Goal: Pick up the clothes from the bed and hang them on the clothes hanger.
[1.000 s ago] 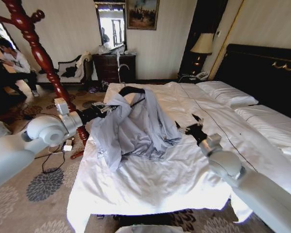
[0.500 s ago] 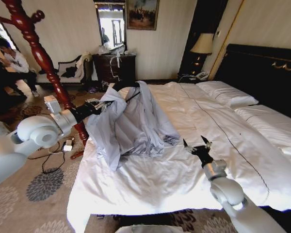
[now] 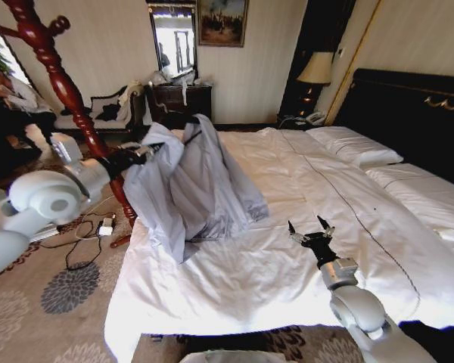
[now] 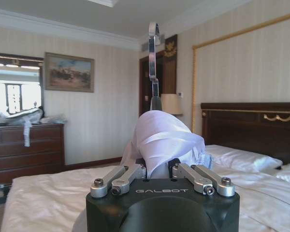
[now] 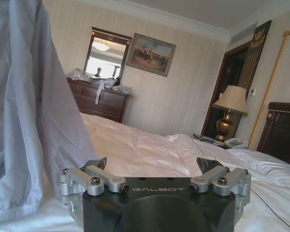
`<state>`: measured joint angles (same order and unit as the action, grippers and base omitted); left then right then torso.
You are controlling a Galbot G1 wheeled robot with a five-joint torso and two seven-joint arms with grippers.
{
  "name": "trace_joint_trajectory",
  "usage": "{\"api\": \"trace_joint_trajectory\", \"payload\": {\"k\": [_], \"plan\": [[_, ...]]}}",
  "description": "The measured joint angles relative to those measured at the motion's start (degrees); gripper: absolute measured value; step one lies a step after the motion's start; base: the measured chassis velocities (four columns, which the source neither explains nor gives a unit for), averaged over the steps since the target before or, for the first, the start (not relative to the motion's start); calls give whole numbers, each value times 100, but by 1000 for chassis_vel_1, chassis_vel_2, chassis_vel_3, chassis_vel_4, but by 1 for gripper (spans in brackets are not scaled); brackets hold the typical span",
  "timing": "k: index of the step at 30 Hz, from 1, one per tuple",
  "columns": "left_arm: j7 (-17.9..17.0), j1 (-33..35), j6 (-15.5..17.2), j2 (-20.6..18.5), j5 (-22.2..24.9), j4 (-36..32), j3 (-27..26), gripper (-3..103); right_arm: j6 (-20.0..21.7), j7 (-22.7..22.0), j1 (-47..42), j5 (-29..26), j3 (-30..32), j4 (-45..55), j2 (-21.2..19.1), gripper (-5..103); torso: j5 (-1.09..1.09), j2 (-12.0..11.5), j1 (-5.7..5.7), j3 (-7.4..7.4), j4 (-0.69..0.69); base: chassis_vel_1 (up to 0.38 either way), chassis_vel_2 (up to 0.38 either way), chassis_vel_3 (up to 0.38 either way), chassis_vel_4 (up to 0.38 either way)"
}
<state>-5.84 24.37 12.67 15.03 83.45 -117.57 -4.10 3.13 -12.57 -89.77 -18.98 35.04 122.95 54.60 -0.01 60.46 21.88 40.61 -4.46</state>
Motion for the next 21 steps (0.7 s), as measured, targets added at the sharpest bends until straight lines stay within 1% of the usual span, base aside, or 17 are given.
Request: {"api": "trace_joint_trajectory", "payload": {"k": [7, 10, 11, 12, 13, 15, 17, 18, 21], "plan": [[-165, -109, 56, 133, 16, 31, -57, 17, 0, 0, 10, -7, -12, 0, -7, 100, 0, 0, 0, 0, -1, 0, 0, 0, 0], [-399, -279, 211, 138, 149, -41, -120, 17, 0, 0, 14, -10, -16, 0, -10, 100, 0, 0, 0, 0, -1, 0, 0, 0, 0], [-581, -393, 369, 58, 326, -155, -186, 17, 0, 0, 16, -11, -18, 0, -11, 100, 1, 0, 0, 0, -2, 0, 0, 0, 0], [-679, -464, 491, -21, 438, -225, -223, 17, 0, -1, 17, -12, -19, 0, -12, 100, 1, 0, 0, 0, -2, 0, 0, 0, 0], [-679, -464, 491, -21, 438, -225, -223, 17, 0, -1, 17, -12, -19, 0, -12, 100, 1, 0, 0, 0, -2, 0, 0, 0, 0], [-801, -620, 670, -169, 604, -319, -248, 17, 0, -1, 18, -13, -19, 0, -12, 100, 1, 0, 0, 0, 0, 0, 0, 0, 0], [-1040, -945, 947, -337, 929, -400, -251, 17, 1, -2, 20, -14, -21, -1, -13, 100, 1, 0, 0, 0, 1, 0, 0, 0, 0], [-1040, -945, 947, -337, 929, -400, -251, 17, 1, -2, 20, -14, -21, -1, -13, 100, 1, 0, 0, 0, 1, 0, 0, 0, 0], [-1433, -1519, 1350, -364, 1551, -343, -166, 17, 2, -3, 22, -16, -22, -3, -15, 100, 1, 0, 0, 0, 0, 0, 0, 0, 0]]}}
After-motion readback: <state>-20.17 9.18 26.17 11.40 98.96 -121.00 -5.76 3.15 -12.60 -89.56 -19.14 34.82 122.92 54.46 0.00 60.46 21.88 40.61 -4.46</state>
